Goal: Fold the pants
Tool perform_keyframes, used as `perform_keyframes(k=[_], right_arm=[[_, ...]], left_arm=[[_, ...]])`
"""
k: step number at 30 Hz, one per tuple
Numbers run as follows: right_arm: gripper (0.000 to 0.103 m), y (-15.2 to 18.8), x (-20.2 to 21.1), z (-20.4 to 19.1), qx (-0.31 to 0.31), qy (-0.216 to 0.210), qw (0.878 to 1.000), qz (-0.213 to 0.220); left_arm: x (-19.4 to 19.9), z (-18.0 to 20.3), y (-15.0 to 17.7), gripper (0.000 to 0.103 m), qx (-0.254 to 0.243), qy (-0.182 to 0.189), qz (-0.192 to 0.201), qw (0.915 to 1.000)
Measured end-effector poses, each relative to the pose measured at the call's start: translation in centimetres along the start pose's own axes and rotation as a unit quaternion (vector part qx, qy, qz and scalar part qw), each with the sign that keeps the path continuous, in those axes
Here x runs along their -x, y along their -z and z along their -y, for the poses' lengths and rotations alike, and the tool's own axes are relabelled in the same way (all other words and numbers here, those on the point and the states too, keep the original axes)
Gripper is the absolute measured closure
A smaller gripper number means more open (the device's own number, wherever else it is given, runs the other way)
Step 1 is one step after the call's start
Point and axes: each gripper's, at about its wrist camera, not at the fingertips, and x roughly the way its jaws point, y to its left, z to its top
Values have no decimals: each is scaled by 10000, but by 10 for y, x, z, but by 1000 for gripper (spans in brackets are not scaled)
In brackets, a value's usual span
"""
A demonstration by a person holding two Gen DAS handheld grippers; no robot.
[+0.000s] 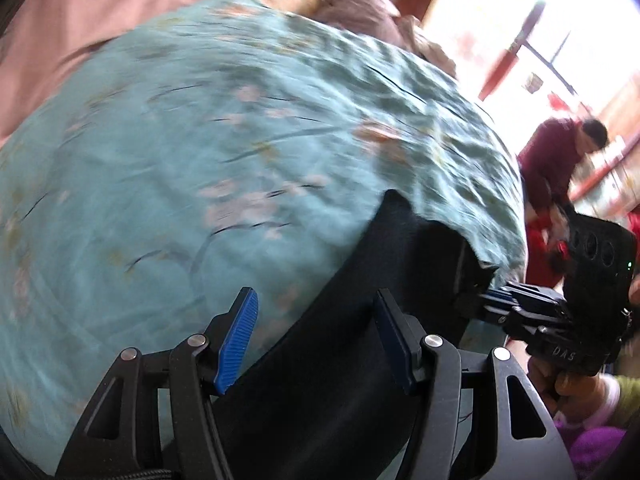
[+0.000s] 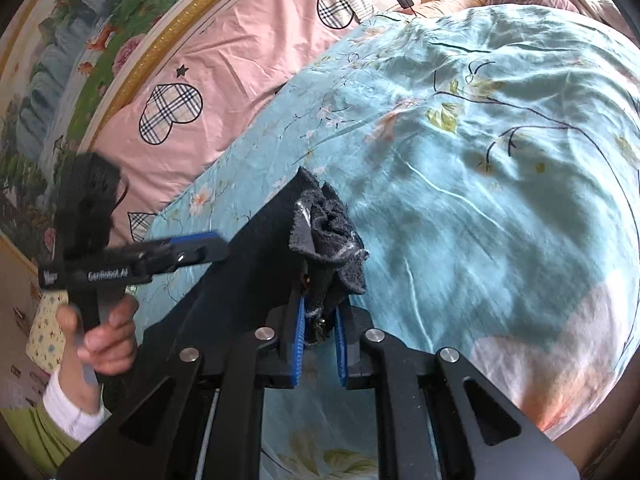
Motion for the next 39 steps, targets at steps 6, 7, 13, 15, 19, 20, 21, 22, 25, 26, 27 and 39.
perform_keyframes(k=[6,7,13,15,19,20,21,22,25,26,27,39], right_arm=[[89,0,0,3,59,-102,9999,9],[89,0,-1,4,43,-125,9999,4],[89,1,-2,8,49,-192,9998,-5],[89,0,-1,6,83,-209,9997,12],[89,-4,6,-4,205,-413,9988,157],[89,-5,8,-9,269,-490,9982,207],[89,-6,10,-13,320,-554,9977,237],[89,-7,12,-17,369,-625,9970,267],[89,-11,19,-34,564,-967,9931,363],[89,-13,20,-40,629,-1058,9917,372],[89,-14,21,-47,721,-1186,9896,379],[89,-5,-6,-137,1515,-2576,9539,-267]], left_arm=[[-38,11,-26,61,-282,475,-536,9970],[-42,13,-27,68,-300,591,-588,9961],[-42,17,-31,92,-340,866,-433,9947],[-34,19,-28,93,-360,835,-265,9955],[-9,16,-24,94,-250,871,94,9958],[0,15,-21,94,-218,881,206,9957],[10,15,-19,94,-186,889,347,9953],[22,15,-17,94,-164,890,479,9947],[46,11,-8,94,-83,890,727,9933],[55,10,-5,94,-50,881,815,9928],[66,8,0,94,-16,862,916,9921],[155,-20,80,94,594,616,1820,9796]])
